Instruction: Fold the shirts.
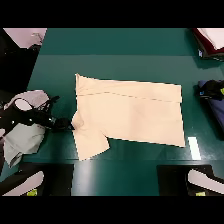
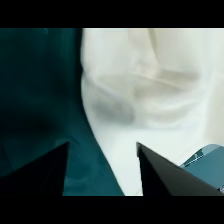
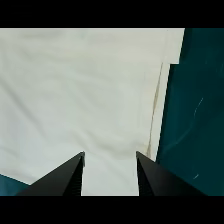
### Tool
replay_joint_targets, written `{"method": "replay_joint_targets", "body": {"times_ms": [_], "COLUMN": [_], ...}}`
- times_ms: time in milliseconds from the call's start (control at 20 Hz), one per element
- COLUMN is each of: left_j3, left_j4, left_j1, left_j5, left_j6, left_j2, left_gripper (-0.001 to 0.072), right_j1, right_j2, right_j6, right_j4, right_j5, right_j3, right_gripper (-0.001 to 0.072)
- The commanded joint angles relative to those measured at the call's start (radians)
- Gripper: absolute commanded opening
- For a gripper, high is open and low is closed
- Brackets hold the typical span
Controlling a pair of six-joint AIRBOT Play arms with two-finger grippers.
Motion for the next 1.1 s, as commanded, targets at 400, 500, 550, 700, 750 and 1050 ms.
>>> {"method": "replay_joint_targets", "body": {"times_ms": [400, 500, 550, 700, 750, 1050], "left_j3": [-0.107, -0.095, -0.079, -0.011, 0.006, 0.022], "left_j4": [-0.155, -0.154, -0.153, -0.15, -0.15, -0.15], "left_j1": [0.001, 0.001, 0.001, 0.001, 0.001, 0.001], "left_j5": [0.117, 0.106, 0.095, 0.064, 0.06, 0.066], "left_j6": [0.073, 0.073, 0.073, 0.074, 0.074, 0.082], "left_j2": [0.011, 0.011, 0.011, 0.011, 0.011, 0.011], "left_gripper": [0.0053, 0.0027, 0.0026, 0.0026, 0.0026, 0.0026], "right_j1": [-0.02, -0.05, -0.076, -0.175, -0.216, -0.29], "right_j2": [0.036, 0.037, 0.042, 0.08, 0.095, 0.18], "right_j6": [-0.003, -0.003, -0.003, -0.008, -0.019, -0.029], "right_j4": [0.002, 0.0, -0.003, -0.01, -0.01, -0.012], "right_j5": [0.006, 0.013, 0.011, -0.024, -0.035, -0.113], "right_j3": [-0.106, -0.205, -0.266, -0.46, -0.528, -0.782], "right_gripper": [0.0386, 0.0387, 0.0386, 0.039, 0.0404, 0.0482]}}
